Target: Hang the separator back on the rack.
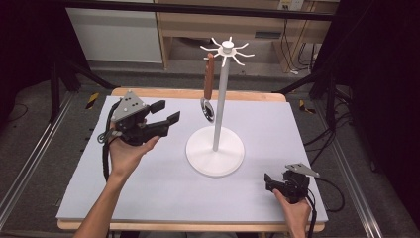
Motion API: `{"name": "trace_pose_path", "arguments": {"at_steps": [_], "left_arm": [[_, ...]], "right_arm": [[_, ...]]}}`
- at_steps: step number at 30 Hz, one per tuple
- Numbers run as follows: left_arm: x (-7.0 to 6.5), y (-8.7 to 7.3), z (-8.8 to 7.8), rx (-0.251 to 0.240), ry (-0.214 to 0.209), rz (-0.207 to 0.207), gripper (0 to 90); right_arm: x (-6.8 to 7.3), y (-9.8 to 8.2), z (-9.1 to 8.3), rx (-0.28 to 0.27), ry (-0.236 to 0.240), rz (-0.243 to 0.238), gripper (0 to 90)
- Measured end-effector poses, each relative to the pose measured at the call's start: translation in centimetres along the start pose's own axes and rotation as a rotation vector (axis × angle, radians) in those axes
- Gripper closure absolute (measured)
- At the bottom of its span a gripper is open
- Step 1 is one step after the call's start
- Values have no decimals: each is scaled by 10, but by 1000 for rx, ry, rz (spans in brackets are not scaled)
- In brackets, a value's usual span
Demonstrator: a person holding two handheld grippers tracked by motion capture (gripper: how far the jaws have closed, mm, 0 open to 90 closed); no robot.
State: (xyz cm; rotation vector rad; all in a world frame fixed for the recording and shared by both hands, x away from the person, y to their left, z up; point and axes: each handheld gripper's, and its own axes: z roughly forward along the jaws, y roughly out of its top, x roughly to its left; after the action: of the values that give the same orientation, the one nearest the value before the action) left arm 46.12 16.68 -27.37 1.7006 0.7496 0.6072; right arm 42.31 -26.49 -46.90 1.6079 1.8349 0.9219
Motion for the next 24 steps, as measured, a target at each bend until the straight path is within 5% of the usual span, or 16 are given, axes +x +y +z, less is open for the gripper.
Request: {"name": "trace_pose_path", "arguments": {"at_steps": [14,24], "left_arm": [[18,-76,-18,82,33,-65,354],[37,-125,-25,169,96,-125,345]], "right_arm": [[0,-1,0,14,0,-3,80],[-1,-4,0,29,-14,-7,82]]}}
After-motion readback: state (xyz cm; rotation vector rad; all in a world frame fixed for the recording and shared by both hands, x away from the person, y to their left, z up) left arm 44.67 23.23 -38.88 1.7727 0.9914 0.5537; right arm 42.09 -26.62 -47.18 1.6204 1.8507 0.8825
